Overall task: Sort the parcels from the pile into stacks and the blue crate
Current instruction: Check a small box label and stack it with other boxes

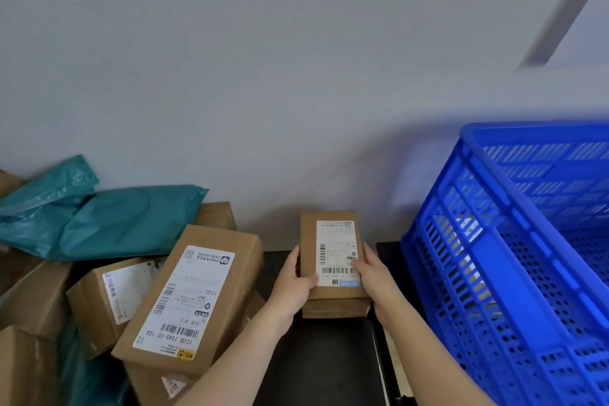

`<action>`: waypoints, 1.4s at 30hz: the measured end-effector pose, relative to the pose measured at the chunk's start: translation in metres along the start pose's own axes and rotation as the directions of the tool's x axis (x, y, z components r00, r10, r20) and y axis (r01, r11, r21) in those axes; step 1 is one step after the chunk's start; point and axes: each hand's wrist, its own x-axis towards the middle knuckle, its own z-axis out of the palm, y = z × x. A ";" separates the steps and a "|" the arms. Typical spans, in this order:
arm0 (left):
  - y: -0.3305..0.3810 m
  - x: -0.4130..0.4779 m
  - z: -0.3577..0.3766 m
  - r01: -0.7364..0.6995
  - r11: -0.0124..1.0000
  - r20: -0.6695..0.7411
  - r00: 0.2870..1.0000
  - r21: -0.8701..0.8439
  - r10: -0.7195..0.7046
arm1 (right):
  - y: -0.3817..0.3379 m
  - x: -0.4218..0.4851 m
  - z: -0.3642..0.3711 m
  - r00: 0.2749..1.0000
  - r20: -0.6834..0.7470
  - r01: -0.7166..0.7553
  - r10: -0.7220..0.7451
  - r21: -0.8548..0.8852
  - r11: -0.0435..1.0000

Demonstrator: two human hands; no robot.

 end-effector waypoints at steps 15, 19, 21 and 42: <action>0.002 0.000 0.007 0.011 0.995 -0.012 1.000 0.101 -0.010 | 0.011 0.005 0.001 0.998 -0.062 0.004 -0.010 -0.095 0.995; 0.005 -0.009 0.008 -0.080 0.991 -0.048 0.995 0.105 0.086 | 0.004 -0.008 0.001 0.976 -0.197 0.060 -0.089 -0.147 0.987; 0.009 -0.014 0.008 -0.169 0.977 -0.076 0.981 0.129 0.180 | -0.003 -0.016 0.003 0.945 -0.277 0.130 -0.173 -0.166 0.977; 0.070 -0.082 -0.101 -0.493 0.851 -0.253 0.813 0.181 0.525 | -0.059 -0.091 0.075 0.896 -0.122 0.398 -0.426 -0.204 0.894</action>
